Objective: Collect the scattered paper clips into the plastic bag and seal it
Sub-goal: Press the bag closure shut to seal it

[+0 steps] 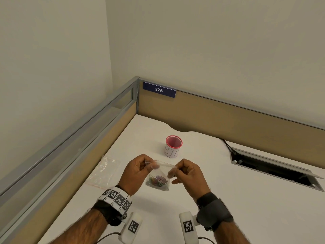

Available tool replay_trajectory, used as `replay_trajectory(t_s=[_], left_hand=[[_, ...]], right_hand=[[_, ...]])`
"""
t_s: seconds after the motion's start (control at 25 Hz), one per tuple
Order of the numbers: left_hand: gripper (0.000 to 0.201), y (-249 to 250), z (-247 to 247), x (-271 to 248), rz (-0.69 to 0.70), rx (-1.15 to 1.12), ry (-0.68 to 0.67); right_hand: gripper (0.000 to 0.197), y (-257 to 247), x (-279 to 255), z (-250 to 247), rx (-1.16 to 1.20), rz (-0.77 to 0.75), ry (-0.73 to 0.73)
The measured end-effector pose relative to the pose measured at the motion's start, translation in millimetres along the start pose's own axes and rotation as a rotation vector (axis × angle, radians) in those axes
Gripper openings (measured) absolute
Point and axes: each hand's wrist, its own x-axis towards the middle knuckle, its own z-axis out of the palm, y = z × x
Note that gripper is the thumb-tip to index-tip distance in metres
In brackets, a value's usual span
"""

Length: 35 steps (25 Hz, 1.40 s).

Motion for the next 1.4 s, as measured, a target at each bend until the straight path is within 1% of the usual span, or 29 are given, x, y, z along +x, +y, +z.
replay_trajectory(t_s=[0.16,0.32,0.4,0.52,0.6,0.68,0.84,0.88,1.04,1.12,1.28,1.4], left_hand=[[0.009,4.9,10.1,1.6,0.034,0.0,-0.003],[0.006,5.3,7.8,4.6,0.053,-0.008,-0.003],[0.004,6.9,7.4,3.6,0.047,-0.009,0.003],[0.014,7.7,7.0,2.0,0.035,0.009,0.013],[0.01,4.7,5.6,2.7,0.021,0.034,0.018],[0.006,2.4,3.7,3.0,0.023,0.088,0.005],[0.023,8.9,7.0,2.5,0.094,0.249,-0.073],[0.024,11.1,9.3,3.4,0.125,0.289,-0.092],[0.016,15.9,19.0,9.6,0.265,0.484,-0.141],[0.02,16.1,21.7,12.5,0.292,0.558,-0.143],[0.02,12.7,23.2,14.5,0.313,0.608,-0.133],[0.016,12.6,23.9,13.8,0.309,0.605,-0.125]], right_hand=[[0.004,-3.5,3.3,1.2,0.056,-0.011,0.027],[0.004,-4.8,5.4,-1.7,0.064,-0.023,0.048],[0.002,-3.8,6.4,-2.3,0.053,-0.039,0.058],[0.003,-1.6,8.1,-1.0,0.003,-0.058,0.082],[0.005,0.7,9.1,0.2,-0.048,-0.073,0.11],[0.007,2.4,9.8,0.8,-0.093,-0.087,0.134],[0.009,2.0,9.9,3.7,-0.171,-0.098,0.112],[0.009,1.7,9.5,5.0,-0.192,-0.099,0.106],[0.009,2.6,8.8,8.3,-0.264,-0.118,0.107],[0.008,3.3,9.1,7.0,-0.269,-0.117,0.112],[0.015,3.4,8.5,6.5,-0.275,-0.125,0.101],[0.014,4.7,8.9,7.1,-0.286,-0.135,0.098]])
